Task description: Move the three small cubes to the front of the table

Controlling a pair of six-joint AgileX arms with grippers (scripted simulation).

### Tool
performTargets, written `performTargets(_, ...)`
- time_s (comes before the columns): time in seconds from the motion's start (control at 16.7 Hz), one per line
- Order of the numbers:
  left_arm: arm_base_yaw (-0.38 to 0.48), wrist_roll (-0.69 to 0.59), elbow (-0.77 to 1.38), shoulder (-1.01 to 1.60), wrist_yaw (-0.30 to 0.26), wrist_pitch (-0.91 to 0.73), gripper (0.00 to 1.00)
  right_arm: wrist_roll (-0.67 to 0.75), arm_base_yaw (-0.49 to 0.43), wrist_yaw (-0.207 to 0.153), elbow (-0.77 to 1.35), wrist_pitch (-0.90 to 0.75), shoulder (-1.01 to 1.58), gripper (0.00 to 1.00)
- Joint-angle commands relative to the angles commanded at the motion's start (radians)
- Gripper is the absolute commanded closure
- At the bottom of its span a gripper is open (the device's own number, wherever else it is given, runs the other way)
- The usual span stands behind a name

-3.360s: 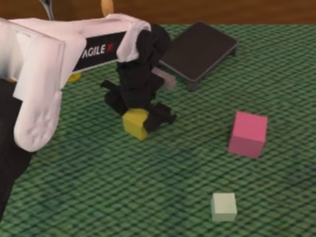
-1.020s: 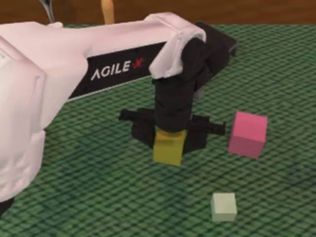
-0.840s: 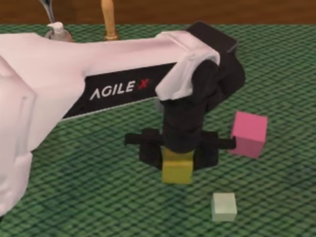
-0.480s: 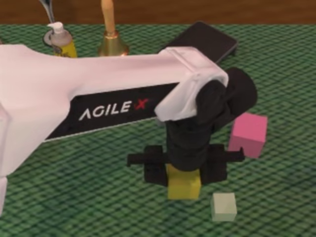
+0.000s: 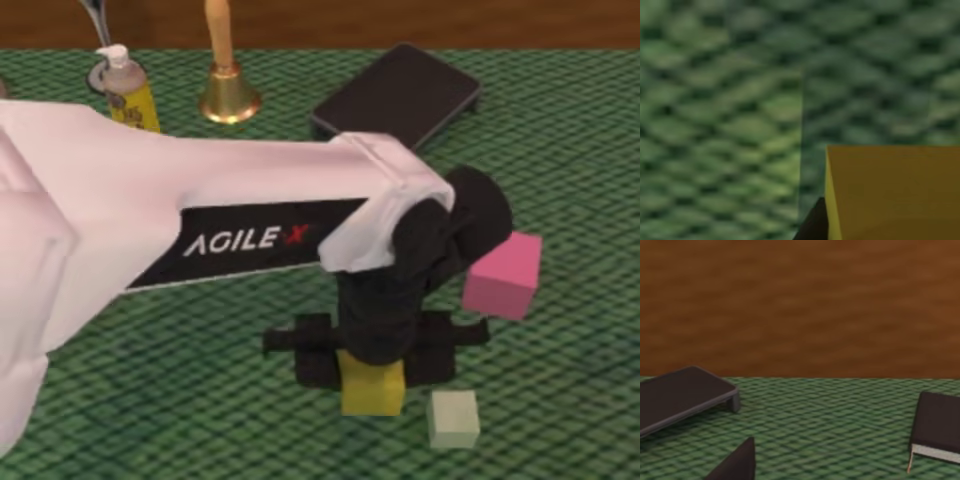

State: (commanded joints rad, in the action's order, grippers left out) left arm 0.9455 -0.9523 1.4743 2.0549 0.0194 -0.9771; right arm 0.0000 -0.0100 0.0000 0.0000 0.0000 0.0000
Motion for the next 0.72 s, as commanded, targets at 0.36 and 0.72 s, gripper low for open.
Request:
performTargets(0.36,0.005,0.002,-0.084,0.048,-0.003,0.131,1.00,0.000,0.000,0.000,0.000,0.000,0.000,0.00)
performTargets(0.72,0.005,0.002,-0.084,0.048,-0.003,0.131,0.70,0.000,0.000,0.000,0.000,0.000,0.000,0.00)
